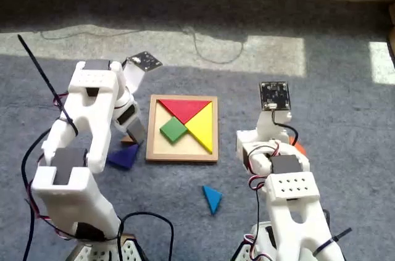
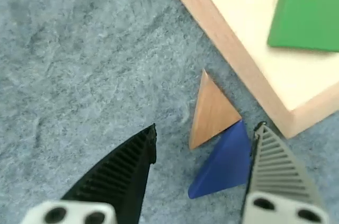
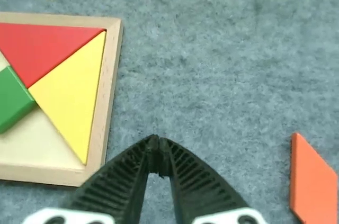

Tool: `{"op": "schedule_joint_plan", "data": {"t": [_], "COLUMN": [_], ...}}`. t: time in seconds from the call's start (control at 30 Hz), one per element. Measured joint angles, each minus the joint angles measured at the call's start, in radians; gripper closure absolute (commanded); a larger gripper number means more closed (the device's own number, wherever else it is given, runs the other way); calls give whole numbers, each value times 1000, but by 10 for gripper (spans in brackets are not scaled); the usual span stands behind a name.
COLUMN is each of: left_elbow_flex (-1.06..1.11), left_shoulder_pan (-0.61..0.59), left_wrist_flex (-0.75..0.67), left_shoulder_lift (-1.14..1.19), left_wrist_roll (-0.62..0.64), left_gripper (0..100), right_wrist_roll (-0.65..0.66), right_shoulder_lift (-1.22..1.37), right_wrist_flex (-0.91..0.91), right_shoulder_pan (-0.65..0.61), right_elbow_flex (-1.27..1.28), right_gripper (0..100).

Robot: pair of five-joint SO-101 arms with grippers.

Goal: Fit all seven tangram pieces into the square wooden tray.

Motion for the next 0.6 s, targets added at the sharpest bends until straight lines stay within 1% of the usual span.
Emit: {"op": "schedule_joint_plan", "data": {"t": [0.17, 0.27, 0.43, 0.6], "left_elbow_flex": [-52, -66, -78, -80], "left_shoulder_pan": [0, 0, 0, 20], "left_wrist_flex": [0, -3, -2, 0], "left_shoulder_lift": [104, 149, 160, 164], "left_wrist_roll": [-9, -9, -9, -11], "left_gripper": [715, 760, 826, 870], "right_wrist_roll": [0, 0, 0, 0], "right_shoulder_lift": [0, 0, 0, 0], "right_wrist_flex": [-15, -18, -18, -18], "right_shoulder_pan": [0, 0, 0, 5], "right_elbow_flex": [6, 6, 6, 12], "right_gripper": [989, 989, 989, 989]}}
